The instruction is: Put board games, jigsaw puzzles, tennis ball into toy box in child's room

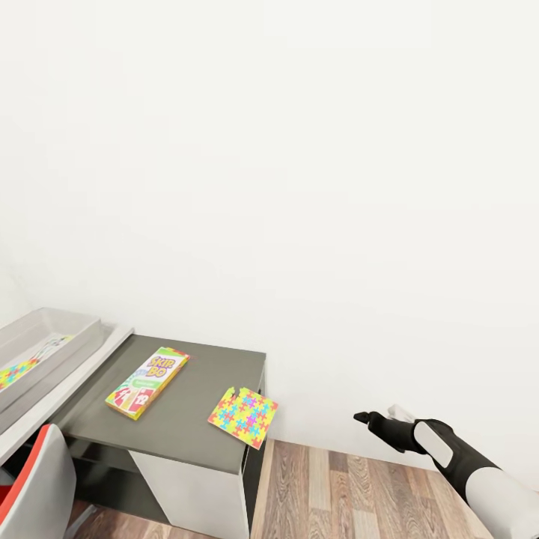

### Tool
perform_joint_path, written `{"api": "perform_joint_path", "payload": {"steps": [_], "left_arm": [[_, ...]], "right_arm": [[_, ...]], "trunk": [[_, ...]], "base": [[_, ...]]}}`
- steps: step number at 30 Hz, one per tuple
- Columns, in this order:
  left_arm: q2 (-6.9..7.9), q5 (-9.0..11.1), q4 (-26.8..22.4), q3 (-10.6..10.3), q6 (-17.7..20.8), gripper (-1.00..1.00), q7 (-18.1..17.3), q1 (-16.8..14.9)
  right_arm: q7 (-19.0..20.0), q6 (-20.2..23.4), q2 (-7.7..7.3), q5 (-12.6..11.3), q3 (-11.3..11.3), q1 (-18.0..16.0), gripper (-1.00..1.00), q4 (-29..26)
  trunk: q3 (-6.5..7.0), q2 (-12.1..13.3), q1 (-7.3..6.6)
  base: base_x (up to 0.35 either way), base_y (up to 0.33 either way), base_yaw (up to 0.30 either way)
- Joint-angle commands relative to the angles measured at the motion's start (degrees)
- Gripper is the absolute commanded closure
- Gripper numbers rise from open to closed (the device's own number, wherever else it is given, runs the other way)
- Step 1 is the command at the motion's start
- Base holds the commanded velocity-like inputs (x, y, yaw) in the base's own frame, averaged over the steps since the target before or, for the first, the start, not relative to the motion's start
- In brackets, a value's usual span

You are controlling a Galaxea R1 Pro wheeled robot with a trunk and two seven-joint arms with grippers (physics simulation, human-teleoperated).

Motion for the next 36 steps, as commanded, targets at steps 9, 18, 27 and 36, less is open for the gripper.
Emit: {"api": "perform_joint_path", "payload": {"steps": [9,18,27,36], "left_arm": [[2.89,0.7,0.0,-0.6,-7.1,-1.00,-9.6,0.0],[4.62,0.7,0.0,-0.5,-8.7,-1.00,-16.9,0.0],[4.89,0.8,0.1,-0.5,-8.9,-1.00,-17.6,0.0],[5.11,1.1,0.1,-0.5,-9.0,-1.00,-17.7,0.0]], "right_arm": [[1.9,0.2,-0.05,0.0,0.1,-0.1,-1.00,0.4],[2.2,0.2,-0.05,0.0,0.0,-0.1,-1.00,1.2],[2.2,0.1,-0.06,0.0,0.0,-0.1,-1.00,1.3],[2.2,0.2,-0.07,0.0,0.0,-0.1,-1.00,1.4]], "trunk": [[-1.72,-3.7,2.00],[-3.33,-7.3,3.98],[-4.95,-10.9,5.95],[-6.56,-14.5,7.93]], "base": [[0.000,0.000,0.000],[0.000,0.000,0.000],[0.000,0.000,0.000],[0.000,0.000,0.000]]}}
